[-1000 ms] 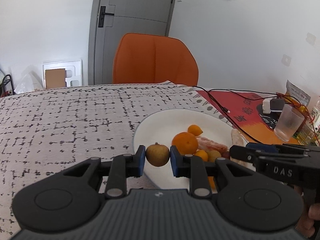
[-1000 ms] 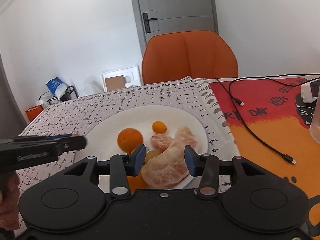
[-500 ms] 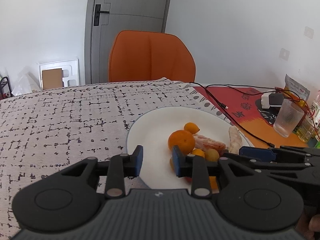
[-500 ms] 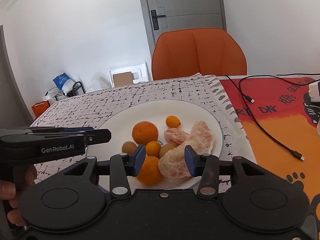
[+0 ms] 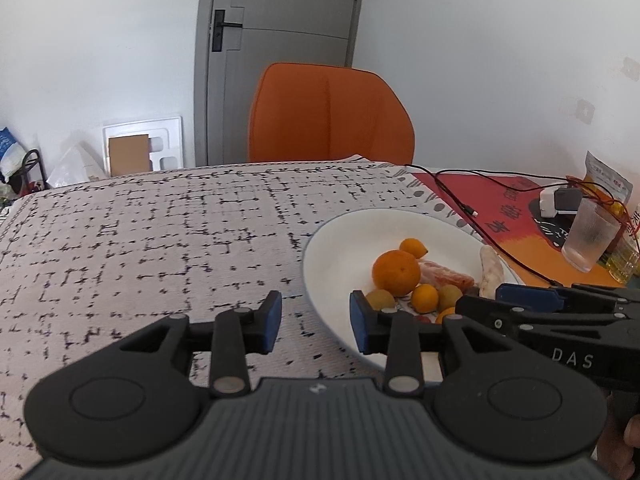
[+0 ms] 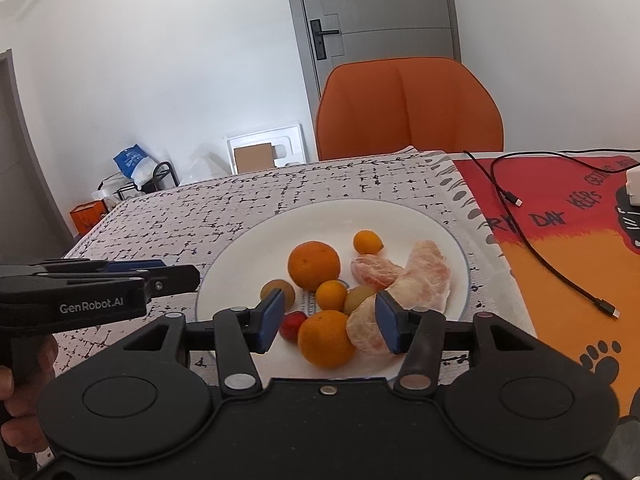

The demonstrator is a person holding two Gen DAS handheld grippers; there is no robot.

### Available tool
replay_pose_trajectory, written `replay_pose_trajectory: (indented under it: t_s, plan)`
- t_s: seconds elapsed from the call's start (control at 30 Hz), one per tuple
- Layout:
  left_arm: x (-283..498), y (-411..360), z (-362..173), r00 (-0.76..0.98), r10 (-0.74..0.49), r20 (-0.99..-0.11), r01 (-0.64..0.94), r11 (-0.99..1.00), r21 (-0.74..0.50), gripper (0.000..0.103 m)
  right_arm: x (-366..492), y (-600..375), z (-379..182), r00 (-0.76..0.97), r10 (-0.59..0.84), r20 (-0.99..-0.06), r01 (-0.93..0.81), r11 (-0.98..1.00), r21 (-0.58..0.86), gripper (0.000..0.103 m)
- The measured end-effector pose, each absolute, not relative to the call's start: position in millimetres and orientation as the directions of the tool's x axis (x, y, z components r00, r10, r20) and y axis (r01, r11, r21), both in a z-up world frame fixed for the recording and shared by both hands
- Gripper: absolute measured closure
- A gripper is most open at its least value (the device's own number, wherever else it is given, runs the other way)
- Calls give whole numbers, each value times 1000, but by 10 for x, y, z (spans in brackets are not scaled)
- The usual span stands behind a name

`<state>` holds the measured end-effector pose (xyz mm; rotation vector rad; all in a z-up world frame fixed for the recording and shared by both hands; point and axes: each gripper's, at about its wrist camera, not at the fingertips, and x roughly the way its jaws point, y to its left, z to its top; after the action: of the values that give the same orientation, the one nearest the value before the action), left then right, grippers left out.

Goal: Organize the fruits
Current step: 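Open the left gripper over the bowl while the right gripper releases the pomelo segment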

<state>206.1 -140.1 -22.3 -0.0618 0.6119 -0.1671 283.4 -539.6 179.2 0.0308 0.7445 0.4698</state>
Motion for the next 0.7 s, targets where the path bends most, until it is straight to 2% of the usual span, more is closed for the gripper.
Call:
replay_pose_trajectory:
  t_s: [0.1, 0.2, 0.3, 0.43, 0.5, 0.7]
  plan:
    - [2017, -1333, -197, 807, -167, -566, 126, 986, -112, 63, 2803, -5377, 1814, 637, 422, -645, -403, 896, 188, 45]
    - [1963, -1276, -161, 811, -160, -562, 117, 987, -113, 53, 2778, -5372, 1827, 632, 427, -647, -404, 894, 195, 42]
    - [1892, -1239, -117, 822, -137, -552, 98, 990, -100, 39, 2741, -5381, 1847, 632, 425, -649, -397, 896, 200, 40]
    - [1787, -1179, -71, 831, -129, -541, 86, 991, -105, 25, 2661, -5373, 1891, 635, 430, -642, -400, 894, 203, 24]
    - [1743, -1156, -52, 830, -126, -543, 83, 991, -103, 22, 2613, -5362, 1911, 636, 435, -637, -407, 891, 202, 22]
    - [1577, -1075, 16, 839, -66, -540, 37, 997, -65, 11, 2495, -5334, 1969, 634, 450, -629, -412, 885, 218, 0]
